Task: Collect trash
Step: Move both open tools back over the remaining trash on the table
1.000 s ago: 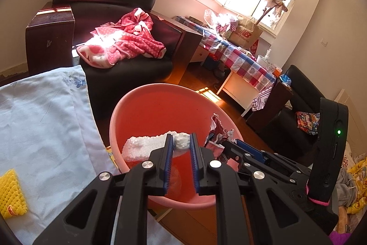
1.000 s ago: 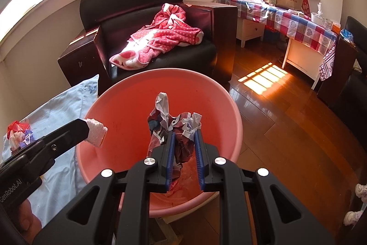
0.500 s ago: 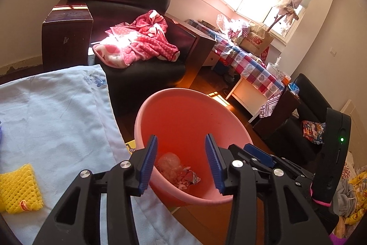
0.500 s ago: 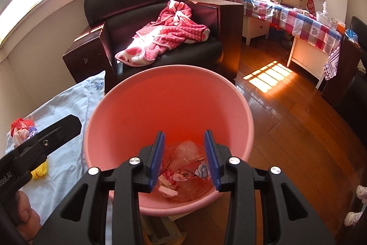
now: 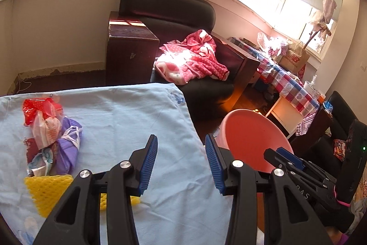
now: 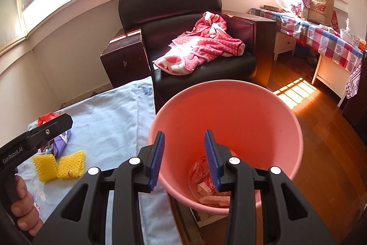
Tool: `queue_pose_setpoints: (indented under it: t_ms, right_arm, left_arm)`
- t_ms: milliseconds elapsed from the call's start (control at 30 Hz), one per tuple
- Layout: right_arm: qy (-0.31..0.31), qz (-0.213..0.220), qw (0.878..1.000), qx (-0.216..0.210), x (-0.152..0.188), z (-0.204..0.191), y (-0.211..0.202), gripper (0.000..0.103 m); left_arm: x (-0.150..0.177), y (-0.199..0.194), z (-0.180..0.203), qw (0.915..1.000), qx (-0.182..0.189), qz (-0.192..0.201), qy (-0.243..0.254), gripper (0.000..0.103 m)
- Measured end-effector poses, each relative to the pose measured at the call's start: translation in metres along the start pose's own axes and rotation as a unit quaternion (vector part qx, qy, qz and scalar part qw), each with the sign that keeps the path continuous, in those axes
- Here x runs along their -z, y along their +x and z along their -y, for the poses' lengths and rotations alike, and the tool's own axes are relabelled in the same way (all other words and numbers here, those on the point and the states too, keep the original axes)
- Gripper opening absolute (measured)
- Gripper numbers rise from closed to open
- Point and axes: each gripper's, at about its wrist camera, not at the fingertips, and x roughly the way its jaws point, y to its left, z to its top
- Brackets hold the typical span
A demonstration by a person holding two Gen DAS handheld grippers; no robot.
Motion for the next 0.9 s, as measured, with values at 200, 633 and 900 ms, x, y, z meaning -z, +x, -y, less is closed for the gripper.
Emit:
queue_pose_setpoints:
  t_ms: [200,633,900]
  right_arm:
    - [-0.03,-0.021,0.999,-0.038,0.009,-0.039,0.008,0.037]
    - [-0.08,-0.093,0.984,-0.13,0.024,-0.114,0.037,0.037]
    - [-0.095,-0.126,0.975,-0.156,0.027,-0.138,0.056,0.036]
  left_arm:
    - [0.006,-0.028,-0.048,0.9978,-0.065,0.008,-0.012,0.042]
    - [0.03,-0.065,-0.163,0.9827,-0.165,0.001,-0.084,0.041]
    - [0.032,-0.041,-0.192,0.9822,-0.162,-0.033,-0.089,0.03]
